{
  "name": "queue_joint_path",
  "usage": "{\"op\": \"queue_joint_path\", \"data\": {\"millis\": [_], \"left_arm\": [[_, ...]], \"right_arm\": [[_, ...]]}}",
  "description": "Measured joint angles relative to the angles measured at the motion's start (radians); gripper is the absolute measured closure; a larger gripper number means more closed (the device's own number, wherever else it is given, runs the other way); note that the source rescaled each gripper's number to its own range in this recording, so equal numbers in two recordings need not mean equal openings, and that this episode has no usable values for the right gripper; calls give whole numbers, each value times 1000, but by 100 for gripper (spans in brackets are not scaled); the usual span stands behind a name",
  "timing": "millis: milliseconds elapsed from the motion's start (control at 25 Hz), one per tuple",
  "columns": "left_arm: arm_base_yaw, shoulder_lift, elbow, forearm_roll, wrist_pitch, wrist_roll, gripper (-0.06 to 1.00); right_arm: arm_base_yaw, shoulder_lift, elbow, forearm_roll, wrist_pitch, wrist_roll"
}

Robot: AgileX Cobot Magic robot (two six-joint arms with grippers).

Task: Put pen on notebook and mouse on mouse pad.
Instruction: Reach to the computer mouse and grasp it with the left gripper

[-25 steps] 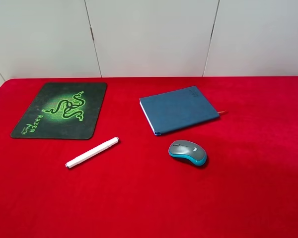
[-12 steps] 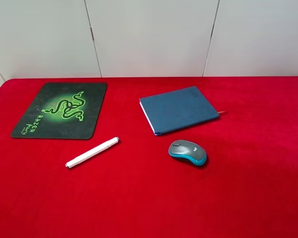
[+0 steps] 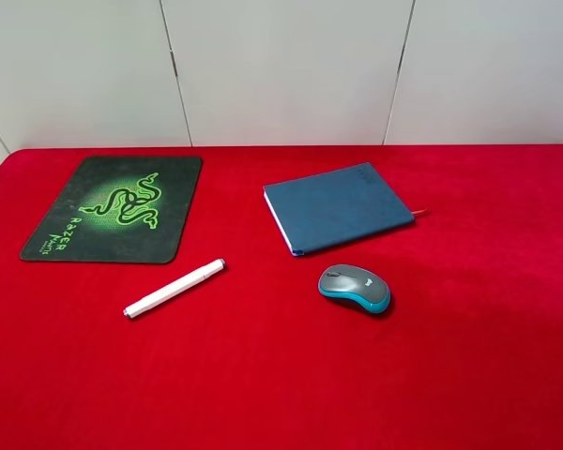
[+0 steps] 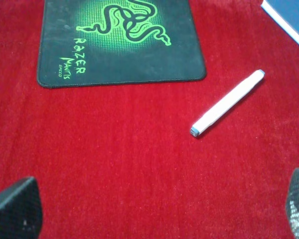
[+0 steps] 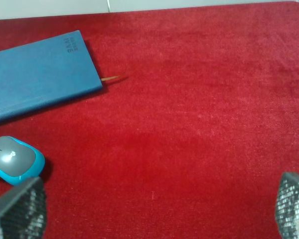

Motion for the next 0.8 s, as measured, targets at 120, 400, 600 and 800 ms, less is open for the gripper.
{"op": "queue_joint_path", "data": {"millis": [120, 400, 600, 800], "left_arm": [[0, 0, -5, 0, 0, 0, -4], [0, 198, -149, 0, 50, 0, -4], [0, 480, -295, -2, 63, 37, -4], [-30, 737, -424, -16, 74, 94, -4]], "right_arm": [[0, 0, 0, 0, 0, 0], [0, 0, 0, 0, 0, 0], [0, 0, 0, 0, 0, 0], [0, 0, 0, 0, 0, 0]]}}
